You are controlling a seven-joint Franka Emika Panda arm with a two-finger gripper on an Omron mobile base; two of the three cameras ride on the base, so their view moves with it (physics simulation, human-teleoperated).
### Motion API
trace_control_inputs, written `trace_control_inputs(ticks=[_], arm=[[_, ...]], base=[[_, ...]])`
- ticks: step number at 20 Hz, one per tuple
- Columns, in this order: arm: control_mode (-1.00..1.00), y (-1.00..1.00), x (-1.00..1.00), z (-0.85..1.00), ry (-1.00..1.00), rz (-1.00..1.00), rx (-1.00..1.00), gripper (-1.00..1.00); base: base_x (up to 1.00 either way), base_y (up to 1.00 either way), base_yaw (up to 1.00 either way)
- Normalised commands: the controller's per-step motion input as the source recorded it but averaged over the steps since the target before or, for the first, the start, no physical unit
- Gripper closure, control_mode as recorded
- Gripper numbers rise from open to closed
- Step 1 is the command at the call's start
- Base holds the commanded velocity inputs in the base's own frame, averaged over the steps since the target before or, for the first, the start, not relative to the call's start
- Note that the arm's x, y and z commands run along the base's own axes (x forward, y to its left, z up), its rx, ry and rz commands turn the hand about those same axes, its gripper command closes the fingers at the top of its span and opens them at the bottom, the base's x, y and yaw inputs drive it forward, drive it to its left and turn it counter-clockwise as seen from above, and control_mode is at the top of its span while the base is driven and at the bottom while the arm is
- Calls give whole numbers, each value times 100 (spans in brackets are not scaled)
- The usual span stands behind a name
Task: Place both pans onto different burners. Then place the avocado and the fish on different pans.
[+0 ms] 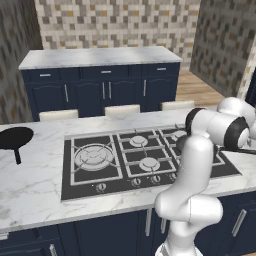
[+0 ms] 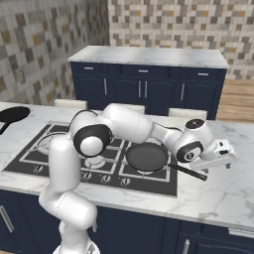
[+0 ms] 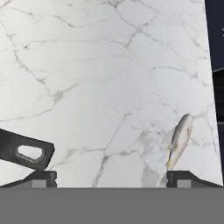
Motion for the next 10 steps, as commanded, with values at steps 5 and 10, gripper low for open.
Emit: trace_control_inputs(ticks=[5, 10], arm=[[-100, -62, -15, 0, -9, -30, 4, -100], [-100, -62, 0, 0, -12, -30, 3, -100]], base=[[0, 0, 0], [0, 0, 0]])
